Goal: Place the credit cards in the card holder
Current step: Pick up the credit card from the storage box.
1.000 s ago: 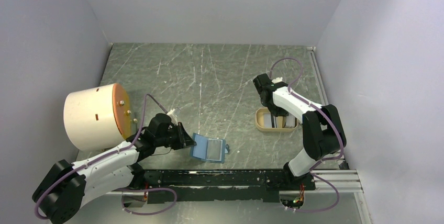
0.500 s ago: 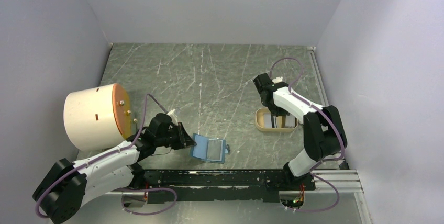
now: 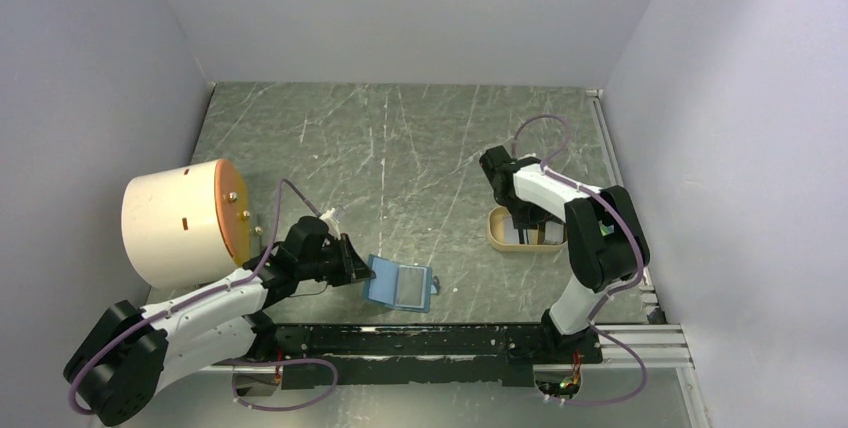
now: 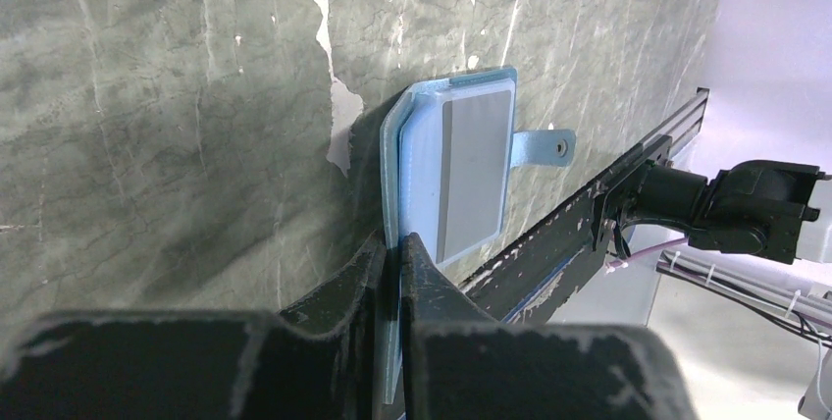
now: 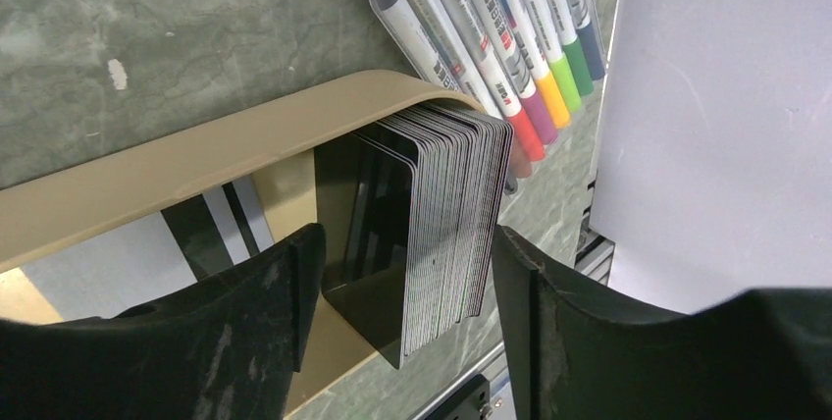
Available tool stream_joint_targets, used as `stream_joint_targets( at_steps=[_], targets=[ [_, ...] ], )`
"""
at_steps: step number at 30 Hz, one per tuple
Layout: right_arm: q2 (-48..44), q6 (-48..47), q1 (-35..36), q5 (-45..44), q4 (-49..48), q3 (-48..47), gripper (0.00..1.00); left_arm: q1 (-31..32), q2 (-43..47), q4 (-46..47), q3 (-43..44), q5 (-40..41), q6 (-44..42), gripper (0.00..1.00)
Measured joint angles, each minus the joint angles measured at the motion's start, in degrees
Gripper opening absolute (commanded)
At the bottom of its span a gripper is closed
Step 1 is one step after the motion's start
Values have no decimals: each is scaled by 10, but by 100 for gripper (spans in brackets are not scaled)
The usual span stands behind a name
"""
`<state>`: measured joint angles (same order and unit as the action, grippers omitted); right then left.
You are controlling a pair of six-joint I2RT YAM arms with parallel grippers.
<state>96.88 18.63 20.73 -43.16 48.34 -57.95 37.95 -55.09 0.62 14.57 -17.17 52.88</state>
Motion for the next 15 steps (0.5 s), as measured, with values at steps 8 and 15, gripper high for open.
stream_joint_targets(
  at_steps=[8, 15],
  targets=[
    [7, 8, 0, -16, 9, 0, 41, 0, -3, 0, 0, 0, -6, 11],
    [-7, 7, 0, -13, 8, 0, 34, 0, -4, 0, 0, 0, -7, 10]
  ],
)
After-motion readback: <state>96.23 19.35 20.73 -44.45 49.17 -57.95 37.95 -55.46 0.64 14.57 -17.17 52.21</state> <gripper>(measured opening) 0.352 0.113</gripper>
